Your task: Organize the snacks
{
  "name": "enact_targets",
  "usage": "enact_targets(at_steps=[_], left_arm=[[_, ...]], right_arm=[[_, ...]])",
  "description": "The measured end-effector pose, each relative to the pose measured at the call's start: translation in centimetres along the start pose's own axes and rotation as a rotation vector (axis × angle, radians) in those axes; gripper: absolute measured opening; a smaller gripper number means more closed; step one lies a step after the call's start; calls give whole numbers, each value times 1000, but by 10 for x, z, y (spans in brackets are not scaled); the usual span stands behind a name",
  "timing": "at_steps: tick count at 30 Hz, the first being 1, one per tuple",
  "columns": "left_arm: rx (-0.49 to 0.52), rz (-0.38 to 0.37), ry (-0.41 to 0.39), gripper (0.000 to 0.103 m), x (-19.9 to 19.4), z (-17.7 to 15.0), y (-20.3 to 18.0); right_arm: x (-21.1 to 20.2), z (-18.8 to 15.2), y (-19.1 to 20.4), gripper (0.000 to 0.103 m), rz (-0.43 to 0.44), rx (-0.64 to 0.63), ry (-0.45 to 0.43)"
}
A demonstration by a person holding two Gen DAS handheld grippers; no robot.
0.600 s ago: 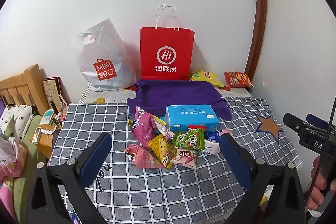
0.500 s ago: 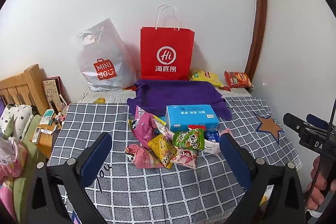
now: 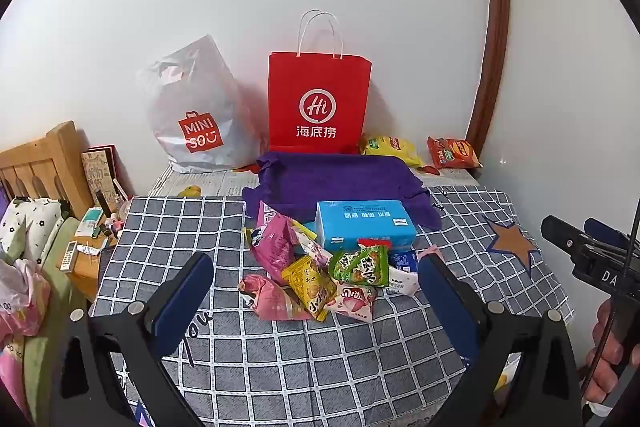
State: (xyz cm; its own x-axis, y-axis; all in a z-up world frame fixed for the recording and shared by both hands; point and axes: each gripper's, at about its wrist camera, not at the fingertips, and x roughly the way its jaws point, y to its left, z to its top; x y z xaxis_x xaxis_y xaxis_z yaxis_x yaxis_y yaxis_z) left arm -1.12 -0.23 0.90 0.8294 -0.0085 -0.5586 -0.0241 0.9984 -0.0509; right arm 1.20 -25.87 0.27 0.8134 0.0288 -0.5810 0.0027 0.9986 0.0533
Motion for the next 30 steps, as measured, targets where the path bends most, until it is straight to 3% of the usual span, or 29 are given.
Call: enact_targets(at_steps=[20,30], left_arm=[[2,11,-6,103,1,0,0],[-7,-4,4,102,12,8,6]], right_arm=[[-4,1,5,102,19,-21,-70],[7,6,10,102,39,-19,-49]])
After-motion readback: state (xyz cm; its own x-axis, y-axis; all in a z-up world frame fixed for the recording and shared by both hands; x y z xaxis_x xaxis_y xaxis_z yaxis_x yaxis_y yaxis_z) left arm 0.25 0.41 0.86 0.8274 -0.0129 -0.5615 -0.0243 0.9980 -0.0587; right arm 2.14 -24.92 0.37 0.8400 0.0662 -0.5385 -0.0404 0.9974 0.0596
